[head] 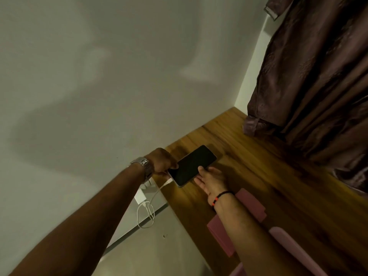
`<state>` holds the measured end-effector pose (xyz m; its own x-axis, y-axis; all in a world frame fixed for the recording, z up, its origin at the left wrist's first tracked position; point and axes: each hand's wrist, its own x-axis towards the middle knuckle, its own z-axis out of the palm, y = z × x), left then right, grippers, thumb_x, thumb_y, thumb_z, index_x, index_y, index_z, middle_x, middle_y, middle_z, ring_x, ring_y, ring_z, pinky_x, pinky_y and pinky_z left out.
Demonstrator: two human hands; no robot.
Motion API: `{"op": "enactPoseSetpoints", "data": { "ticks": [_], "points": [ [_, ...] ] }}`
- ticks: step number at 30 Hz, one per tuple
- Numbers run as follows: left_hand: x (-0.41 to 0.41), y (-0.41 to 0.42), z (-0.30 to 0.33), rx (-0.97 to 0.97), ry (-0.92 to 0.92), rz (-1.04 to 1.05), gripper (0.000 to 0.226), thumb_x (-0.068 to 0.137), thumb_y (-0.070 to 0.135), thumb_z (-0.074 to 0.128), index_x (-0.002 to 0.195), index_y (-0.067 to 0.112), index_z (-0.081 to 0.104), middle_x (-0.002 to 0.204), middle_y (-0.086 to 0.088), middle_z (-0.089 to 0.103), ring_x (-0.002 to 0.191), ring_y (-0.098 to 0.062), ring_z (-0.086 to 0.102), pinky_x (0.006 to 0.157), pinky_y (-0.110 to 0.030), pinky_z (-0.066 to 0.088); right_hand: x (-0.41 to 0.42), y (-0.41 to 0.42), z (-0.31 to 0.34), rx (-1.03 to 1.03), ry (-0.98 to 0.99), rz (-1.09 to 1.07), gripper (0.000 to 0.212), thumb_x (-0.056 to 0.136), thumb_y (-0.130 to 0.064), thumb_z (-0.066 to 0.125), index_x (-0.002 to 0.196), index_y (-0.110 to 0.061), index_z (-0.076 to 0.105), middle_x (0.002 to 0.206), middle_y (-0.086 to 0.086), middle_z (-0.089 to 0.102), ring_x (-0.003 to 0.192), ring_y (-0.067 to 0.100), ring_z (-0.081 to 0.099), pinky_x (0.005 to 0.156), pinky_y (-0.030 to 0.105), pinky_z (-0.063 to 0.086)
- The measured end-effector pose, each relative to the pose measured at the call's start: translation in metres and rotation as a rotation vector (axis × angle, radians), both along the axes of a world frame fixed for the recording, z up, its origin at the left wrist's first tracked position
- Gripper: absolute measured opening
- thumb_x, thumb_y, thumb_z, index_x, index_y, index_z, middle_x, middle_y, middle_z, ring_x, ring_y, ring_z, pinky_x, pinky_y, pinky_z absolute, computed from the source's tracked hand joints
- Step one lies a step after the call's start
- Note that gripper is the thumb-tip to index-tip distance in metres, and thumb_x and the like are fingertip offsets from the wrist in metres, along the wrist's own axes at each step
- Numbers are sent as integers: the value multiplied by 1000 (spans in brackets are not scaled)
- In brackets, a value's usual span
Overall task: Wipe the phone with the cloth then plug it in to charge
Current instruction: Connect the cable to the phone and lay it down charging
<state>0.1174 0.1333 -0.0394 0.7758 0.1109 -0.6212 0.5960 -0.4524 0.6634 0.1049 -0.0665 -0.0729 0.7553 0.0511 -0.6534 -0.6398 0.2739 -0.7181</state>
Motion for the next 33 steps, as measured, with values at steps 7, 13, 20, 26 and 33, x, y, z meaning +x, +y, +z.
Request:
{"op": "enactPoseSetpoints", "data": {
  "ticks": [7, 13, 20, 26, 33],
  "points": [
    [35, -3, -35, 266, -20, -106, 34, 95, 32, 73, 110, 2, 77, 104, -13, 79, 87, -26, 77, 80, -34, 63, 43, 31, -38, -103, 74, -109, 7, 94, -1, 68, 100, -5, 67, 92, 14, 67, 74, 20, 67, 82, 36, 57],
    [54, -5, -57, 268, -72, 76, 36, 84, 29, 85, 108, 6, 74, 104, -15, 77, 91, -31, 76, 84, -44, 65, 68, 34, -56, -240, 64, -117, 13, 92, -4, 72, 85, -3, 61, 87, 12, 66, 68, 18, 64, 82, 35, 58],
    [61, -12, -66, 322, -84, 85, 52, 81, 27, 88, 126, 10, 69, 122, -15, 72, 106, -33, 72, 93, -44, 62, 75, 30, -61, -302, 103, -77, 26, 93, -9, 72, 70, -8, 59, 73, 6, 63, 65, 12, 63, 85, 33, 60],
    [61, -10, -69, 314, -85, 96, 52, 79, 26, 89, 125, 11, 70, 121, -14, 71, 103, -33, 73, 90, -44, 64, 78, 28, -66, -282, 115, -52, 24, 94, -9, 71, 73, -8, 59, 79, 7, 63, 65, 11, 61, 81, 29, 56],
    [51, -6, -64, 266, -142, 78, 45, 88, 34, 81, 126, 13, 69, 120, -10, 72, 104, -28, 71, 90, -41, 62, 71, 25, -54, -219, 99, -42, 28, 95, -10, 69, 117, 6, 63, 119, 20, 67, 96, 25, 67, 86, 30, 54]
  ]
}}
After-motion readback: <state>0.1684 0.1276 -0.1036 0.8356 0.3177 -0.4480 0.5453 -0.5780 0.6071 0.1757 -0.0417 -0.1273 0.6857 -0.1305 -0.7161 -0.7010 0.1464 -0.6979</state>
